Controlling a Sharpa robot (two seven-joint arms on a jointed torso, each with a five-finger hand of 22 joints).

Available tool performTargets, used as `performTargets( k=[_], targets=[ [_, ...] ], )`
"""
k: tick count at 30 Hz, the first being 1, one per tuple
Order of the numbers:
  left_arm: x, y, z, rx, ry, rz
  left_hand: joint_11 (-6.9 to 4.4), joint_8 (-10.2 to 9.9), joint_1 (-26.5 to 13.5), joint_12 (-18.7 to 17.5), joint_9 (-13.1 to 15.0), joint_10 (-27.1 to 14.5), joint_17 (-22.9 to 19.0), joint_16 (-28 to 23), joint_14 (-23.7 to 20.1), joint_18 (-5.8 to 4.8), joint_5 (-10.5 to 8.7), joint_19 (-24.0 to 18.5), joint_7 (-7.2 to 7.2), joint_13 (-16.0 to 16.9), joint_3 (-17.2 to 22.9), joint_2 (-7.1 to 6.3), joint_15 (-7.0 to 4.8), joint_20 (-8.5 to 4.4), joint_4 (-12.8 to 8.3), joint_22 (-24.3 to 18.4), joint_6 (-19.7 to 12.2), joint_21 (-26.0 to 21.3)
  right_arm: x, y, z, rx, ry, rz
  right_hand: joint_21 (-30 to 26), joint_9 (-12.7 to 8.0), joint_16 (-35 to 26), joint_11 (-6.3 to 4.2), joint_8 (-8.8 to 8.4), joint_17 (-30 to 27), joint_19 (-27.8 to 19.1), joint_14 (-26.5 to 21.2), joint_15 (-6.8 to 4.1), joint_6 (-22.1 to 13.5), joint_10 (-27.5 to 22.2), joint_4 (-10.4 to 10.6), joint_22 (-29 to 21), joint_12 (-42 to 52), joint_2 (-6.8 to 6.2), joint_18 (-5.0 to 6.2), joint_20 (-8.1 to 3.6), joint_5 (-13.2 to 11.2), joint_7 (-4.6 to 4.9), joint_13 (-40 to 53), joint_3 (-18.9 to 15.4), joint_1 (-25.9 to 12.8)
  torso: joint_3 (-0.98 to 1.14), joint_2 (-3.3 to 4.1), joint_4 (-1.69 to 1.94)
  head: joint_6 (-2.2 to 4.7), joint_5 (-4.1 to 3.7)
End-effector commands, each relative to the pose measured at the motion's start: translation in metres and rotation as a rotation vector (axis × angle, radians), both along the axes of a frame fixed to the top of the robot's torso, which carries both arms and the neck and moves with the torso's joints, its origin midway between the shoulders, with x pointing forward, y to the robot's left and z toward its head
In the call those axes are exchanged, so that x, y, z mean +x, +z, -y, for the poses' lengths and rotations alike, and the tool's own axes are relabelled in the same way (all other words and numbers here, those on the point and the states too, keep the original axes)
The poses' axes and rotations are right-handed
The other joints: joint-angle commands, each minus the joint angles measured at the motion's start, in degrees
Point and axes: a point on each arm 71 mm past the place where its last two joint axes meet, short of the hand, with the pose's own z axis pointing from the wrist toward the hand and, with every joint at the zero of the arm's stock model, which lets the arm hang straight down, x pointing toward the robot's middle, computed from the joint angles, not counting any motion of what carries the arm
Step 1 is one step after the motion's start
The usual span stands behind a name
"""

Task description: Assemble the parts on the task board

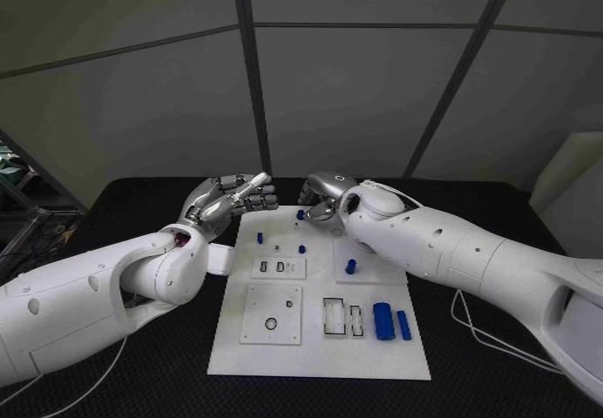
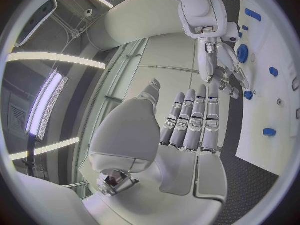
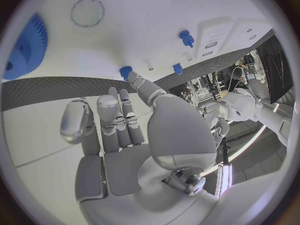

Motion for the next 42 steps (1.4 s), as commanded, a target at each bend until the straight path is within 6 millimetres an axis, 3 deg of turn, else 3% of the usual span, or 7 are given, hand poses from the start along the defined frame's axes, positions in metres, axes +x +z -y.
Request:
performTargets(
  k=[1, 6, 13, 18, 20, 27, 42],
  targets=[
    [0.0, 0.002, -0.001, 0.0, -0.013, 0.008, 0.14, -0.2, 0.3, -0.3, -0.1, 0.3, -0.1, -0.4, 0.2, -0.71, -0.36, 0.4, 1.01, 0.0, -0.1, 0.16, 0.08, 0.12, -0.4, -0.1, 0.4, 0.2, -0.002, 0.007, 0.014, 0.042, -0.011, 0.04, -0.1, 0.1, -0.1, -0.02, 0.0, 0.0, -0.2, 0.1, -0.01, 0.0, 0.1, 0.1, 0.3, 0.0, -0.22, 1.02, -0.02, -0.2, 0.24, 0.2, -0.7, 0.3, 0.05, -0.07, -0.14, 0.09, -0.05],
    [0.0, 0.002, -0.004, 0.002, -0.01, 0.008, 0.14, -0.2, 0.3, -0.3, -0.1, 0.3, -0.1, -0.4, 0.2, -0.71, -0.36, 0.4, 1.01, 0.0, -0.1, 0.16, 0.08, 0.12, -0.4, -0.1, 0.4, 0.2, -0.009, 0.01, 0.05, 0.105, -0.061, -0.017, 1.7, 0.1, 2.3, -0.95, -0.14, 3.0, 2.5, 1.3, -0.65, 0.4, 6.7, 1.4, 4.2, 2.4, -0.11, 0.24, -0.44, 0.1, 0.01, 1.5, -1.4, -0.8, 0.07, -0.11, -0.31, 0.31, -0.28],
    [0.001, 0.001, -0.009, 0.006, -0.001, 0.007, 0.14, -0.3, 0.2, -0.4, -0.1, 0.3, -0.1, -0.4, 0.2, -0.71, -0.4, 0.4, 0.99, 0.0, -0.1, 0.17, 0.09, 0.12, -0.4, -0.1, 0.4, 0.2, -0.017, 0.007, 0.101, 0.161, -0.15, -0.167, 4.9, 0.2, 7.0, -4.37, -0.11, 9.0, 6.8, 3.0, -3.59, -1.1, 20.1, 5.4, 11.3, 9.6, -3.57, -1.18, -3.27, 1.0, -2.43, 6.6, -7.3, -4.3, 0.34, -0.3, -1.13, 0.36, 0.11],
    [0.001, 0.001, -0.009, 0.007, 0.0, 0.006, 0.14, -0.3, 0.2, -0.4, -0.1, 0.3, -0.1, -0.4, 0.2, -0.71, -0.4, 0.4, 0.99, 0.0, -0.1, 0.17, 0.09, 0.12, -0.4, -0.1, 0.4, 0.2, -0.018, 0.003, 0.122, 0.15, -0.199, -0.23, 6.5, 0.2, 10.7, -5.1, -0.11, 14.0, 8.6, 3.8, -4.52, -1.8, 22.4, 8.4, 14.8, 17.3, -4.25, -1.9, -4.27, 1.3, -3.22, 13.7, -12.8, -2.5, 0.42, -0.3, -1.11, 0.42, -0.02],
    [0.002, 0.0, -0.01, 0.007, 0.001, 0.006, 0.14, -0.3, 0.2, -0.4, -0.1, 0.3, -0.1, -0.4, 0.2, -0.71, -0.4, 0.4, 0.99, 0.0, -0.1, 0.17, 0.09, 0.12, -0.4, -0.1, 0.4, 0.2, -0.017, 0.001, 0.127, 0.138, -0.216, -0.249, 7.1, 0.3, 13.5, -5.01, 0.02, 17.6, 9.4, 4.2, -4.6, -2.5, 18.6, 12.5, 16.3, 27.8, -4.04, -2.19, -4.29, 1.4, -3.21, 24.7, -16.7, 0.6, 0.39, -0.28, -1.07, 0.44, -0.06],
    [0.003, 0.0, -0.01, 0.008, 0.002, 0.005, 0.14, -0.3, 0.2, -0.4, -0.1, 0.3, -0.1, -0.4, 0.2, -0.71, -0.4, 0.4, 0.99, 0.0, -0.1, 0.17, 0.09, 0.12, -0.4, -0.1, 0.4, 0.2, -0.013, -0.004, 0.129, 0.094, -0.23, -0.272, 8.0, 0.4, 18.1, -4.92, -0.01, 24.5, 10.6, 4.9, -4.15, -2.4, 18.1, 17.2, 18.5, 53.1, -4.43, -2.62, -4.0, 1.5, -2.84, 50.7, -18.0, 3.8, 0.36, -0.16, -1.05, 0.28, -0.17],
    [0.004, -0.001, -0.01, 0.008, 0.004, 0.003, 0.14, -0.3, 0.2, -0.4, -0.1, 0.3, -0.1, -0.4, 0.2, -0.71, -0.4, 0.4, 0.99, 0.0, -0.1, 0.17, 0.09, 0.12, -0.4, -0.1, 0.4, 0.2, -0.009, -0.006, 0.119, 0.074, -0.235, -0.261, 8.6, 0.5, 20.1, -4.92, 0.24, 27.7, 11.4, 5.3, -4.0, -1.2, 20.4, 18.9, 20.1, 64.4, -3.21, -2.93, -3.85, 2.2, -2.86, 62.3, -17.7, 5.0, 0.29, -0.19, -1.03, -0.12, -0.28]
  ],
)
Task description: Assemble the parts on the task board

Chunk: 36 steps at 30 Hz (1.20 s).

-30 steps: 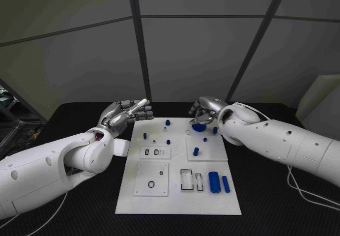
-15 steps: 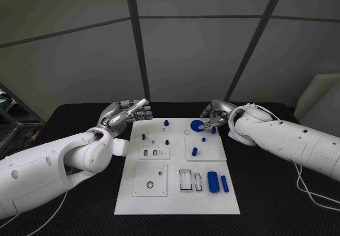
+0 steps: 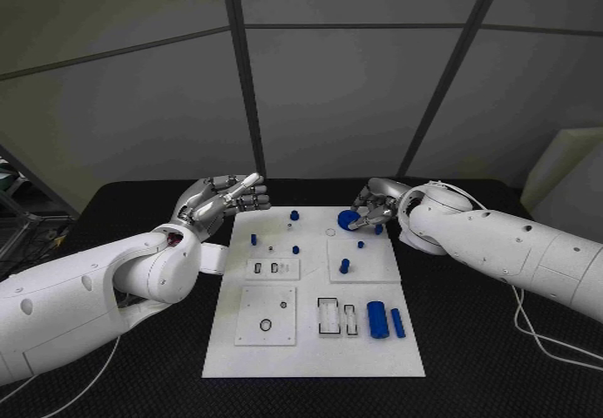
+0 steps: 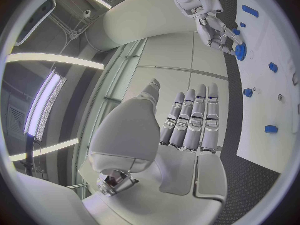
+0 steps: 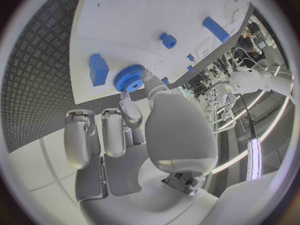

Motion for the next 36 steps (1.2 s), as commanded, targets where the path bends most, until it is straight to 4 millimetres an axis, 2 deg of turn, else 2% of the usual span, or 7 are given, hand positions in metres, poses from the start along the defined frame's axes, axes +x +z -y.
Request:
performTargets(
  k=[1, 10, 17, 36],
  targets=[
    [0.0, 0.001, 0.001, -0.002, -0.013, 0.009, 0.15, -0.3, 0.2, -0.4, -0.1, 0.3, -0.1, -0.2, 0.2, -0.71, -0.17, 0.4, 0.99, 0.0, -0.1, 0.17, 0.09, 0.12, -0.4, -0.1, 0.4, 0.2, 0.001, 0.001, 0.0, -0.012, -0.004, 0.002, 0.3, 0.1, 0.3, 0.04, 0.25, 0.2, 3.2, 3.2, 0.21, 0.4, 0.5, 0.2, 10.1, 0.7, 0.28, -1.09, 0.23, 0.4, -0.05, 0.7, 0.1, 0.3, -0.03, -0.03, 0.01, -0.09, 0.03],
    [0.001, 0.001, 0.001, -0.001, -0.013, 0.007, 0.13, -0.3, 0.3, -0.4, -0.1, 0.3, -0.1, -0.3, 0.2, -0.71, -0.24, 0.5, 0.97, 0.0, -0.1, 0.22, 0.09, 0.12, -0.5, -0.1, 0.4, 0.2, 0.001, 0.001, -0.001, -0.017, -0.008, 0.0, 0.5, 0.2, 0.7, 0.0, 0.38, 0.9, 3.5, 3.3, 0.19, 1.2, 0.9, 0.3, 10.7, 2.4, 0.86, -1.22, 0.21, 0.6, -0.13, 2.4, 0.2, 0.1, -0.02, -0.03, 0.01, -0.15, 0.01],
    [0.001, 0.001, 0.0, 0.001, -0.009, 0.007, 0.13, -0.3, 0.3, -0.5, -0.1, 0.3, -0.1, -0.3, 0.2, -0.71, -0.25, 0.5, 0.96, 0.0, -0.1, 0.23, 0.09, 0.12, -0.6, -0.1, 0.5, 0.2, 0.001, 0.0, -0.003, -0.036, -0.009, 0.002, 0.8, 0.8, 1.1, -0.31, 1.07, 1.7, 4.0, 3.4, -0.03, 3.4, 1.5, 0.3, 11.5, 4.2, 1.57, -1.38, 0.05, 1.1, -0.53, 4.3, 0.4, -0.4, -0.04, -0.02, 0.03, -0.28, -0.03],
    [0.001, 0.0, 0.0, 0.002, -0.012, 0.0, 0.14, -0.4, 0.3, -0.6, -0.1, 0.3, -0.1, -0.4, 0.2, -0.71, -0.3, 0.5, 0.97, 0.0, -0.1, 0.22, 0.1, 0.12, -0.7, -0.1, 0.4, 0.2, 0.0, 0.004, -0.012, -0.139, -0.015, 0.071, 1.1, 1.2, 1.5, -0.38, 0.57, 2.2, 4.4, 3.4, -0.11, 3.7, 1.3, 1.1, 12.3, 4.5, 0.63, -1.56, -0.07, 1.2, -0.63, 4.7, -0.6, -2.4, 0.0, -0.02, 0.02, -0.43, -0.1]
  ],
)
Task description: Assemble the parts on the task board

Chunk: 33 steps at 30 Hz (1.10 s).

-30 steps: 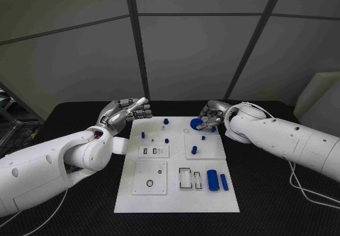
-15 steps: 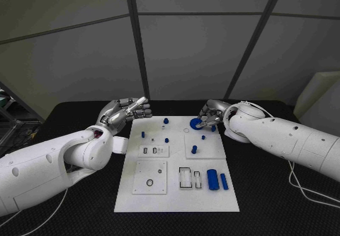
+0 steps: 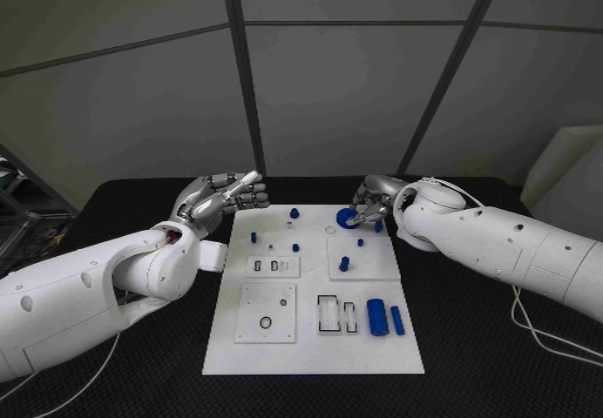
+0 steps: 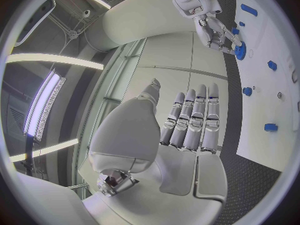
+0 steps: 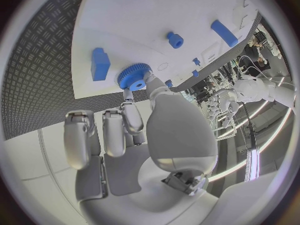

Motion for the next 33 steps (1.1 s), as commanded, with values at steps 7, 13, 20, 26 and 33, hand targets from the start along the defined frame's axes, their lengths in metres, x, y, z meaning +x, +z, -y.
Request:
performTargets(
  k=[7, 13, 20, 26, 33],
  targets=[
    [0.0, 0.001, 0.002, -0.001, -0.017, 0.005, 0.16, -0.5, 0.3, -0.4, -0.1, 0.3, -0.1, -0.3, 0.2, -0.72, -0.35, 0.3, 0.97, 0.0, -0.2, 0.2, 0.12, -0.08, -0.5, -0.1, 0.4, 0.2, -0.004, 0.007, -0.012, -0.094, 0.011, 0.107, 0.6, 0.4, 0.4, -0.11, -0.02, 2.2, 4.9, 3.5, -0.23, 1.4, 0.6, 0.2, 13.2, 1.2, 0.66, -0.87, -0.15, 0.8, -0.09, 1.2, 0.4, 0.0, 0.02, 0.0, -0.01, 0.01, -0.11],
    [0.0, 0.001, 0.002, -0.001, -0.017, 0.004, 0.16, -0.5, 0.3, -0.4, -0.1, 0.3, -0.1, -0.3, 0.2, -0.73, -0.36, 0.3, 0.97, 0.0, -0.2, 0.19, 0.12, -0.08, -0.5, -0.1, 0.3, 0.2, -0.007, 0.01, -0.018, -0.108, 0.019, 0.144, 0.9, 1.1, 0.7, -0.56, 0.32, 2.6, 5.4, 3.6, -0.62, 3.3, 1.6, -0.5, 14.0, 2.8, 1.82, -1.05, -0.53, 5.8, -0.54, 2.9, 1.7, 0.8, 0.01, 0.0, 0.01, 0.03, -0.15],
    [0.0, 0.001, 0.001, 0.0, -0.014, 0.003, 0.17, -0.5, 0.3, -0.5, -0.1, 0.3, -0.1, -0.3, 0.2, -0.73, -0.38, 0.3, 0.98, 0.0, -0.2, 0.2, 0.13, -0.07, -0.5, -0.1, 0.3, 0.2, -0.011, 0.015, -0.02, -0.065, 0.026, 0.182, 1.1, 1.6, 0.9, -0.88, 0.26, 3.0, 5.8, 3.7, -0.88, 4.4, 2.2, -1.1, 14.8, 3.8, 2.95, -1.21, -0.77, 8.0, -0.88, 4.1, 3.0, 1.3, 0.01, 0.0, 0.01, 0.11, -0.03],
    [0.001, 0.001, -0.001, 0.002, -0.011, 0.003, 0.17, -0.5, 0.4, -0.5, -0.1, 0.3, -0.1, -0.3, 0.2, -0.73, -0.38, 0.3, 0.98, 0.0, -0.2, 0.23, 0.14, -0.07, -0.6, -0.1, 0.3, 0.2, -0.02, 0.023, -0.032, -0.024, 0.069, 0.246, 1.3, 1.7, 1.0, -0.94, 0.26, 3.2, 6.0, 3.7, -0.93, 4.6, 2.5, -1.3, 15.1, 4.2, 2.96, -1.29, -0.83, 8.3, -0.96, 4.5, 3.2, 1.3, 0.02, 0.01, 0.02, 0.17, 0.22],
    [0.001, 0.001, -0.001, 0.002, -0.009, 0.003, 0.17, -0.6, 0.4, -0.6, -0.1, 0.3, -0.1, -0.4, 0.2, -0.73, -0.39, 0.3, 0.98, 0.0, -0.2, 0.28, 0.14, -0.07, -0.7, -0.1, 0.3, 0.2, -0.033, 0.031, -0.061, -0.03, 0.151, 0.311, 1.3, 1.8, 1.0, -0.99, 0.22, 3.2, 6.0, 3.7, -0.97, 4.8, 2.5, -1.5, 15.1, 4.2, 2.89, -1.29, -0.87, 8.5, -1.01, 4.5, 3.4, 1.3, -0.02, 0.04, 0.12, 0.32, 0.42]
  ],
)
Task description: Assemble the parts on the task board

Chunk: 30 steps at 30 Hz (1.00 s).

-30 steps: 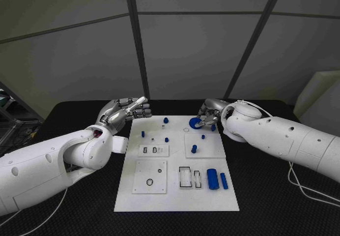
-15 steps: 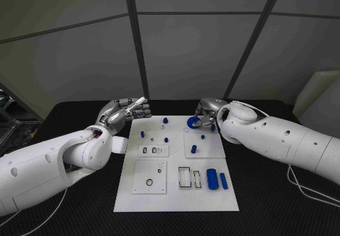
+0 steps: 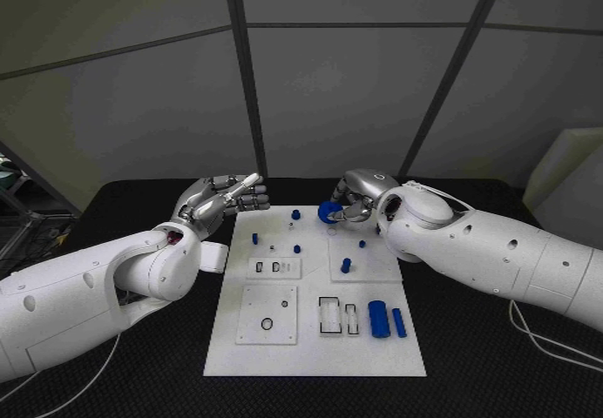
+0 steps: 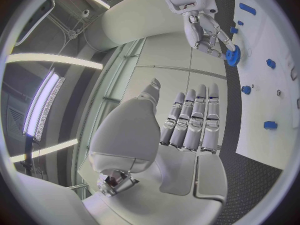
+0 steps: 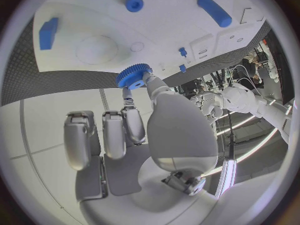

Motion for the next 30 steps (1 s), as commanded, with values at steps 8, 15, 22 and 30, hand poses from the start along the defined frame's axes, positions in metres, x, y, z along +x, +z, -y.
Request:
performTargets(
  k=[8, 15, 22, 30],
  targets=[
    [0.0, 0.001, 0.001, -0.002, -0.012, 0.009, 0.17, -0.3, 0.5, -0.3, -0.1, 0.3, -0.1, -0.2, 0.2, -0.73, -0.39, 0.3, 0.98, 0.0, -0.1, 0.28, 0.14, -0.07, -0.3, -0.1, 0.3, 0.2, -0.015, 0.007, -0.052, -0.041, 0.13, 0.128, 0.4, 0.5, 0.3, 0.01, 0.2, 3.2, 6.0, 3.5, -0.36, 0.6, 0.5, -0.1, 15.1, 0.2, 0.37, -0.39, -0.46, 0.2, -0.27, 0.1, 0.2, 0.2, -0.08, 0.04, 0.07, -0.15, 0.55],
    [0.001, 0.001, 0.002, -0.002, -0.012, 0.009, 0.17, -0.3, 0.5, -0.3, -0.1, 0.3, -0.1, -0.2, 0.2, -0.73, -0.39, 0.3, 0.98, 0.0, -0.1, 0.28, 0.14, -0.07, -0.3, -0.1, 0.3, 0.2, -0.016, -0.001, -0.069, -0.067, 0.158, 0.12, 0.4, 0.5, 0.3, 0.01, 0.19, 3.1, 6.0, 3.5, -0.37, 0.6, 0.5, -0.1, 15.1, 0.3, 0.38, -0.39, -0.47, 0.2, -0.27, 0.1, 0.3, 0.2, -0.06, 0.08, 0.11, -0.26, 0.75],
    [0.001, 0.001, 0.003, -0.003, -0.014, 0.01, 0.17, -0.3, 0.5, -0.3, -0.1, 0.3, -0.1, -0.2, 0.2, -0.73, -0.39, 0.3, 0.98, 0.0, -0.1, 0.28, 0.14, -0.07, -0.3, -0.1, 0.3, 0.2, -0.013, -0.012, -0.079, -0.101, 0.17, 0.095, 0.4, 0.5, 0.2, 0.01, 0.16, 3.1, 6.0, 3.5, -0.38, 0.5, 0.5, -0.1, 15.1, 0.2, 0.39, -0.39, -0.47, 0.3, -0.26, 0.0, 0.3, 0.2, -0.04, 0.06, 0.0, -0.38, 0.93],
    [0.001, 0.001, 0.004, -0.004, -0.015, 0.01, 0.17, -0.3, 0.5, -0.3, -0.1, 0.3, -0.1, -0.2, 0.2, -0.73, -0.39, 0.3, 0.98, 0.0, -0.1, 0.28, 0.14, -0.07, -0.3, -0.1, 0.3, 0.2, -0.009, -0.018, -0.085, -0.118, 0.166, 0.081, 0.4, 0.5, 0.1, 0.14, -0.31, 2.8, 6.0, 3.4, -0.34, 0.1, 0.2, -0.1, 15.1, -0.2, 0.22, -0.39, -0.5, 0.3, -0.07, -0.4, 0.4, -0.3, 0.01, 0.06, -0.02, -0.46, 1.13]
  ],
)
